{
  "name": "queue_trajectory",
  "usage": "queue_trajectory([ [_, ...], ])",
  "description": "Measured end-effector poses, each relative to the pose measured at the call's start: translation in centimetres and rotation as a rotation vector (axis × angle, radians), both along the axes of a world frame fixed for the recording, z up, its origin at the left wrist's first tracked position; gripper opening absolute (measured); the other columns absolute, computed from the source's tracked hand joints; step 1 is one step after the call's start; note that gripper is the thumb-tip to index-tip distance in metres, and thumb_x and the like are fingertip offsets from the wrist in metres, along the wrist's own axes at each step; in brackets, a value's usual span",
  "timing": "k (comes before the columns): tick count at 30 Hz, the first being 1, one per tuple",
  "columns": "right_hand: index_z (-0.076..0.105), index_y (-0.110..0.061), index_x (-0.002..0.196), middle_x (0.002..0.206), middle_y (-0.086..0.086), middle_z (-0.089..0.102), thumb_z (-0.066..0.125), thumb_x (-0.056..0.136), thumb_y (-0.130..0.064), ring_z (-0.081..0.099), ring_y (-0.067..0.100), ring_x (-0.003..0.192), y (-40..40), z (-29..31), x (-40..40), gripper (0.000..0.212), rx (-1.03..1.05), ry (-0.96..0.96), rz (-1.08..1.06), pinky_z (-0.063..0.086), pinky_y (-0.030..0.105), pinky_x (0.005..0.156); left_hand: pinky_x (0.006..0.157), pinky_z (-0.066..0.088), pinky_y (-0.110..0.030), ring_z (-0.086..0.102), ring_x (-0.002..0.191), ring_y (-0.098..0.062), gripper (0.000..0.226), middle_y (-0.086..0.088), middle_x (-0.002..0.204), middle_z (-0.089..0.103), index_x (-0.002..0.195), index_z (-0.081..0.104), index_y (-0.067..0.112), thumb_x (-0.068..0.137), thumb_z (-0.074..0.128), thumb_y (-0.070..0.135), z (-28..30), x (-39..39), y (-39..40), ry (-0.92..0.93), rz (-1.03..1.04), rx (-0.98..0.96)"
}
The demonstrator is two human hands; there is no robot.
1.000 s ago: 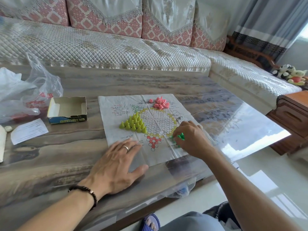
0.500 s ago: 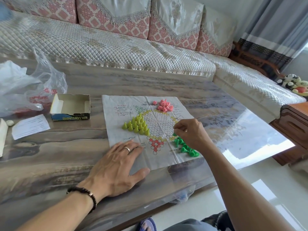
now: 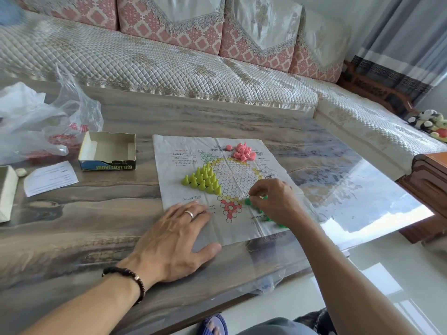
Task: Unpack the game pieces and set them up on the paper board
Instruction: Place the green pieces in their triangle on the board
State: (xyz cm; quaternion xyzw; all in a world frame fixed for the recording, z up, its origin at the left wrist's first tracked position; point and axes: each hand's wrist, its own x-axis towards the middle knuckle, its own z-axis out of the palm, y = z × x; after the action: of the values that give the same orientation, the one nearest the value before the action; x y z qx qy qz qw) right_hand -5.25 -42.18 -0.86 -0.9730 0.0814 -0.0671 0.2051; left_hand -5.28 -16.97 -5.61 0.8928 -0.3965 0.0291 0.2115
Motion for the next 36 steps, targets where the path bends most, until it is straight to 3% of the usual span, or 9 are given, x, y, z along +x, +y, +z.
queue_trajectory([
  [3,0.072,-0.027,0.094,0.089,-0.016,0.068,0.068,0.081,-0.023,0.062,0.009,0.090,-1.0,0.5,-0.1,0.014,0.004,-0.032,-0.048,0.049,0.044,0.090,0.118,0.012,-0.030,0.019,0.141,-0.007,0.079,0.011,0.150,0.031,0.142,0.038,0.025,0.082,0.023,0.075,-0.1,0.1,-0.1,-0.005,0.002,0.014],
  [10,0.069,-0.038,0.079,0.108,-0.009,0.062,0.071,0.081,-0.036,0.045,0.018,0.113,-2.9,1.2,-1.0,0.004,-0.102,0.104,-0.021,0.039,0.052,0.096,0.118,0.011,-0.030,0.017,0.142,-0.007,0.081,0.010,0.151,0.029,0.144,0.036,0.025,0.082,0.020,0.075,-0.1,0.1,0.0,0.004,0.001,0.023],
  [17,0.068,-0.035,0.077,0.110,-0.008,0.063,0.068,0.081,-0.030,0.045,0.018,0.113,-1.8,0.9,-0.3,0.007,-0.139,0.129,-0.004,0.035,0.045,0.096,0.118,0.013,-0.032,0.019,0.142,-0.008,0.080,0.009,0.151,0.031,0.143,0.037,0.024,0.082,0.022,0.075,-0.2,0.1,0.0,0.011,0.002,0.025],
  [19,0.062,-0.037,0.075,0.100,-0.011,0.066,0.064,0.085,-0.027,0.057,0.014,0.102,-2.1,1.4,0.2,0.014,-0.068,0.062,-0.007,0.046,0.046,0.092,0.119,0.012,-0.031,0.018,0.142,-0.008,0.081,0.009,0.151,0.031,0.143,0.037,0.025,0.082,0.022,0.075,-0.2,0.2,-0.1,0.013,0.005,0.024],
  [21,0.059,-0.027,0.084,0.092,-0.006,0.068,0.057,0.091,-0.018,0.062,0.009,0.074,-2.2,2.2,0.7,0.011,0.033,0.024,-0.022,0.055,0.033,0.070,0.119,0.011,-0.030,0.018,0.142,-0.008,0.081,0.009,0.151,0.030,0.143,0.036,0.025,0.082,0.021,0.076,-0.2,0.2,-0.1,0.009,0.007,0.029],
  [24,0.056,-0.016,0.091,0.082,0.001,0.071,0.051,0.094,-0.012,0.051,0.009,0.047,-2.2,2.6,1.3,0.008,0.080,0.026,-0.026,0.042,0.023,0.045,0.118,0.011,-0.030,0.019,0.142,-0.008,0.082,0.009,0.152,0.030,0.144,0.036,0.025,0.081,0.020,0.076,-0.2,0.2,0.0,0.009,0.009,0.029],
  [28,0.052,-0.018,0.100,0.073,0.001,0.063,0.065,0.087,-0.018,0.052,0.011,0.057,-2.3,2.2,1.7,0.019,0.051,0.048,-0.026,0.043,0.026,0.056,0.118,0.012,-0.029,0.024,0.140,-0.010,0.080,0.008,0.150,0.034,0.142,0.040,0.023,0.083,0.024,0.074,-0.1,0.1,0.0,0.014,0.003,0.003],
  [32,0.064,-0.018,0.085,0.066,-0.006,0.057,0.073,0.080,-0.017,0.050,0.007,0.058,-2.3,2.3,2.1,0.010,-0.038,0.051,-0.024,0.040,0.019,0.056,0.117,0.010,-0.028,0.023,0.140,-0.009,0.080,0.008,0.150,0.033,0.143,0.039,0.023,0.083,0.023,0.074,0.0,0.1,0.0,0.017,-0.001,0.004],
  [36,0.074,-0.013,0.093,0.088,-0.002,0.071,0.061,0.085,-0.008,0.065,0.012,0.079,-2.2,2.0,2.3,0.016,-0.150,0.117,0.072,0.055,0.026,0.073,0.118,0.011,-0.029,0.023,0.140,-0.009,0.079,0.009,0.149,0.033,0.142,0.039,0.024,0.083,0.024,0.074,0.0,0.1,0.0,0.020,0.000,0.001],
])
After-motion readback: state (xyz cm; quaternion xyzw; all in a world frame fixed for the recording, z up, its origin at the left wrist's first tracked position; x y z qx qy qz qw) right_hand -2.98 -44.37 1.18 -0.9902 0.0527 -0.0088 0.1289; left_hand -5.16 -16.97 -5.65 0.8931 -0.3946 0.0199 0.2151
